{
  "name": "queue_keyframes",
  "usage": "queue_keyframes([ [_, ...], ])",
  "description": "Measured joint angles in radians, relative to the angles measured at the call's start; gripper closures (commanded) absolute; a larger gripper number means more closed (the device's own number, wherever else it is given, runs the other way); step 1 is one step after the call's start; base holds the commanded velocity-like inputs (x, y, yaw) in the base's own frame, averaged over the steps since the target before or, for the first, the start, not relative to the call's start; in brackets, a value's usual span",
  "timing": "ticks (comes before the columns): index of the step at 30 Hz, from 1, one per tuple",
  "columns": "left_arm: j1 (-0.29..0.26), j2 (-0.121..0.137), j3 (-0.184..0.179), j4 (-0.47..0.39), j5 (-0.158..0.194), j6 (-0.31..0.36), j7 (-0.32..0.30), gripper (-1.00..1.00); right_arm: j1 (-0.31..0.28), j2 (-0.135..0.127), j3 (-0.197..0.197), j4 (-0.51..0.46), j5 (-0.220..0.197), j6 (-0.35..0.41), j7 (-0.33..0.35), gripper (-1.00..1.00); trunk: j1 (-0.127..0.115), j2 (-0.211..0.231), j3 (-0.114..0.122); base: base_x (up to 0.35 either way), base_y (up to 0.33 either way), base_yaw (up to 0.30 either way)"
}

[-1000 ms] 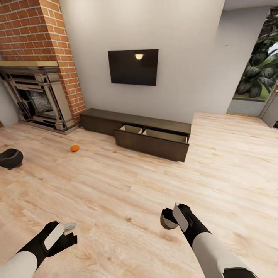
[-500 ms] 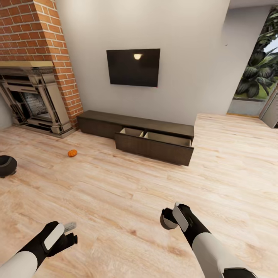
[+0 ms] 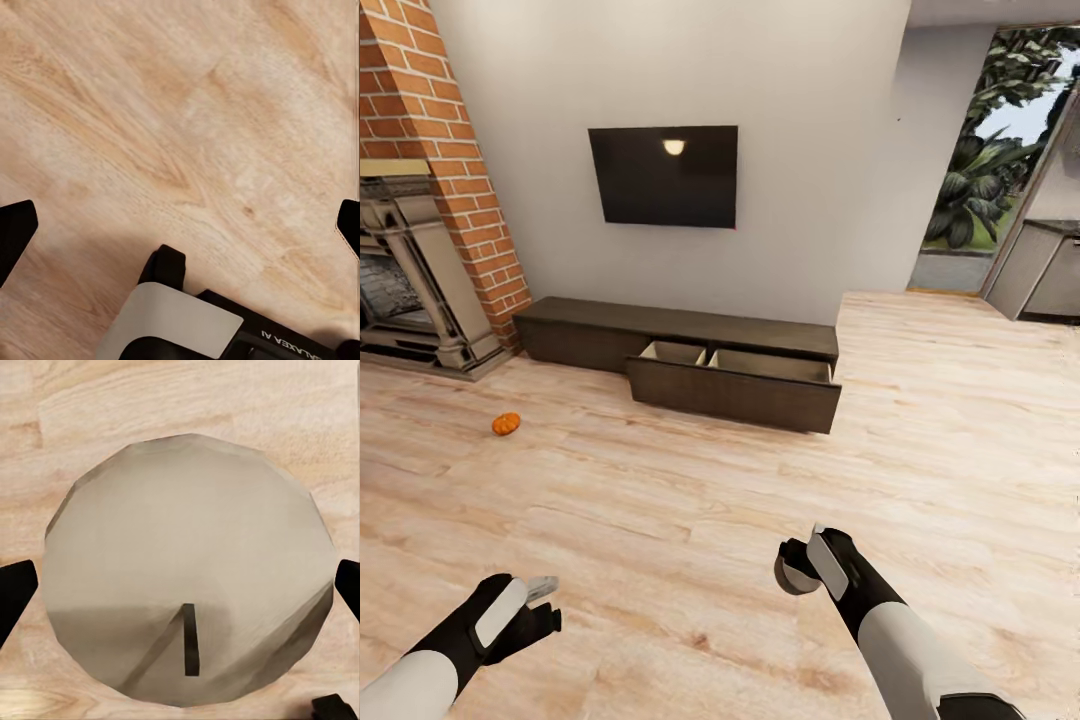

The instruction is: Place each of the two pumpkins and all three candles from the living room inside a cabinet in the living room (use any cabinet), then make sure every cabinet is closed, and position the cauldron so it is next to a table in the living room.

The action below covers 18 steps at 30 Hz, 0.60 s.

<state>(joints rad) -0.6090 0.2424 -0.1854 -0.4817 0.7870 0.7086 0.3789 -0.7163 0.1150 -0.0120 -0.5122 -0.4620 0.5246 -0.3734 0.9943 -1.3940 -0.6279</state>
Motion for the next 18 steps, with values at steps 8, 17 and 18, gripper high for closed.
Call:
queue_keyframes([
  [8,0.000,0.000,0.000,0.000,0.000,0.000,0.000,-1.00,0.000,0.000,0.000,0.000,-0.006,0.000,0.001,1.00,0.000,0.000,0.004,0.294,0.174,-0.275],
  [17,0.000,0.000,0.000,0.000,0.000,0.000,0.000,-1.00,0.000,0.001,0.001,0.000,-0.005,-0.001,0.001,1.00,0.000,0.000,0.007,0.294,0.178,-0.151],
  [18,0.000,0.000,0.000,0.000,0.000,0.000,0.000,-1.00,0.000,0.001,0.001,0.000,-0.005,-0.001,0.001,1.00,0.000,0.000,0.007,0.294,0.171,-0.009],
])
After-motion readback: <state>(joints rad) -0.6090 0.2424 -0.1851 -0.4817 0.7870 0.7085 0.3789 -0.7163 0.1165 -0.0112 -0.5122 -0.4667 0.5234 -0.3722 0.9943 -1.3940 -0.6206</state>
